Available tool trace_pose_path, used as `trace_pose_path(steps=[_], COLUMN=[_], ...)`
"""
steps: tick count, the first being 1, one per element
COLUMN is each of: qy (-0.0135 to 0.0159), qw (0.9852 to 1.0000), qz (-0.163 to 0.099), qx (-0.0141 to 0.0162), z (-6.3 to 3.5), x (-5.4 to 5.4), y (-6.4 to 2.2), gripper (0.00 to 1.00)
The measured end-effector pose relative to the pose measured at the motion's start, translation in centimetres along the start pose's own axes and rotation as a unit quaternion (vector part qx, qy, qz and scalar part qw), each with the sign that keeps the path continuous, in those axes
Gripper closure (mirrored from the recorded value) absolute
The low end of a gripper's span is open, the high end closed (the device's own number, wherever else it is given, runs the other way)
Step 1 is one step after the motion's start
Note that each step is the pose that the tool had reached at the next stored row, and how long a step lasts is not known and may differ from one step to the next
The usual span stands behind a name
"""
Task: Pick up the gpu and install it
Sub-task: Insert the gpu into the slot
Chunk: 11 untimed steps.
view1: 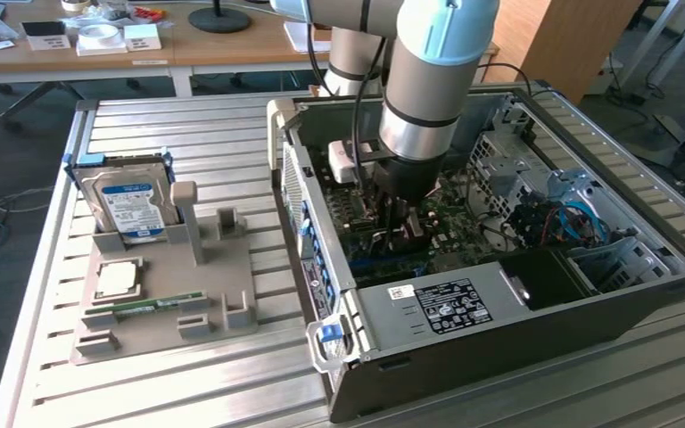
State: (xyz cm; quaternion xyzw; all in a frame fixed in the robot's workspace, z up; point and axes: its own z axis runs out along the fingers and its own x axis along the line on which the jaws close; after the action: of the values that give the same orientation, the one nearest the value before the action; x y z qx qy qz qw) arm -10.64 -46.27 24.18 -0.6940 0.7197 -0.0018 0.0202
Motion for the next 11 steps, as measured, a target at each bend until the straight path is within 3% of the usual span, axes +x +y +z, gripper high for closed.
trace_pose_path(steps=[11], qy=[0.0001], qw=[1.0], qz=[0.0], qx=[-0.0001], z=[0.01], x=[-0.52], y=[0.02], gripper=[0.54])
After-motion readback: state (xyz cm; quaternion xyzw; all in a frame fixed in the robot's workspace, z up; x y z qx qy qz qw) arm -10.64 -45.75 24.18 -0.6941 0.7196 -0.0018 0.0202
